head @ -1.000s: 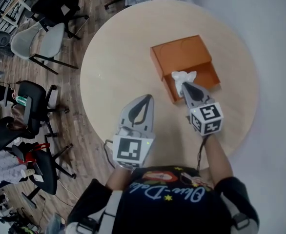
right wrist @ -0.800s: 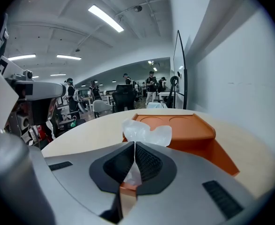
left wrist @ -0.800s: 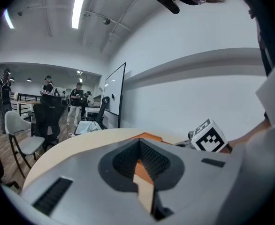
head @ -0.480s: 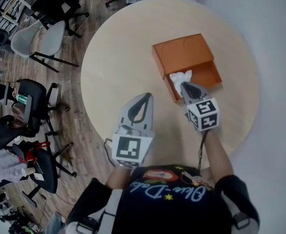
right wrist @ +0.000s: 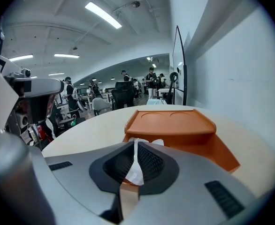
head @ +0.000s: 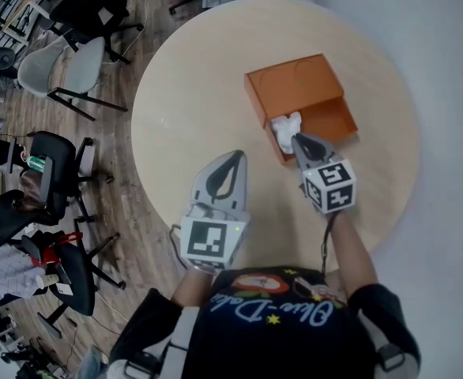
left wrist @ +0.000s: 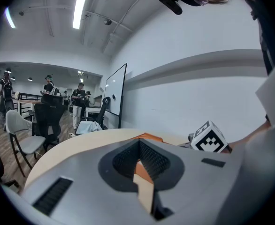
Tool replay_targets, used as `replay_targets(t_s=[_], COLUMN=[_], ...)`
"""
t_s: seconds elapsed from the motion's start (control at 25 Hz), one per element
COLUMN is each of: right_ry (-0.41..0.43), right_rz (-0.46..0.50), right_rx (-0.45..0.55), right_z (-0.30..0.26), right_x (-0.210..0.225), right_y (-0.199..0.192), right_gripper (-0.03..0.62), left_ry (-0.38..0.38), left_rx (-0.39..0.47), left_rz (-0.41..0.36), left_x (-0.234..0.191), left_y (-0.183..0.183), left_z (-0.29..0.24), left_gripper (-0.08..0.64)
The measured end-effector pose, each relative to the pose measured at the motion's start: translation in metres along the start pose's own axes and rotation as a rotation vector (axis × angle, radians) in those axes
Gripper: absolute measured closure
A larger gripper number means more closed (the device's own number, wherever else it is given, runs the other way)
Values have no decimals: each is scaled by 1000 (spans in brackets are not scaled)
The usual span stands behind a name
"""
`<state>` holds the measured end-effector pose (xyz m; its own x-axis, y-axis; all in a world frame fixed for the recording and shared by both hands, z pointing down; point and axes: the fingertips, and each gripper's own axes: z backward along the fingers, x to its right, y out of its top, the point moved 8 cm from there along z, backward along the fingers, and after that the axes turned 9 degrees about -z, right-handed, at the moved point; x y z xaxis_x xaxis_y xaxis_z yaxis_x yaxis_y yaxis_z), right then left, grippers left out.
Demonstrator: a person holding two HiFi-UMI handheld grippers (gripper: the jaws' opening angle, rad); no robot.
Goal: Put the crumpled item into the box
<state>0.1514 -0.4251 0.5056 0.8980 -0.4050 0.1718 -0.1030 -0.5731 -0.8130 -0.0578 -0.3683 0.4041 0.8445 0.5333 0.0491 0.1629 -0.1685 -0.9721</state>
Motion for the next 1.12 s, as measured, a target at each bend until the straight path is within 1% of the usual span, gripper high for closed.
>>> replay_targets(t_s=[0.2,0.4,0.52,0.6,0.68,0.76,0.84,0.96,1.12], right_ry=[7,12,15,24,39,53,61,72,78], right_rz=[5,-20,-21,-18,-12,-2,4,15,38], right_rx=[104,194,233,265,300,334,360,390,424], right_z=[15,40,58,72,86,99,112,131,151], right_x=[-6,-16,-23,-30,-38,-44,-51,-61,-69], right_y=[14,27,35,40,43,45,48,52,57], right_gripper=[589,592,592,592,592,592,592,592,592], left_ry=[4,6,4,1,1,-3,-9,-14,-16], left_rx=[5,25,29,36,50,56,58,63,82], left_rz=[-6,-17,-52,-70,-49,-65,-90,-73,-76], left_x=[2,4,4,6,12,17,19,25,34], left_y=[-1,4,6,8,11,11,12,17,25], left_z=[1,9,16,22,27,31,35,43,50], left_gripper=[568,568,568,568,568,568,568,568,568])
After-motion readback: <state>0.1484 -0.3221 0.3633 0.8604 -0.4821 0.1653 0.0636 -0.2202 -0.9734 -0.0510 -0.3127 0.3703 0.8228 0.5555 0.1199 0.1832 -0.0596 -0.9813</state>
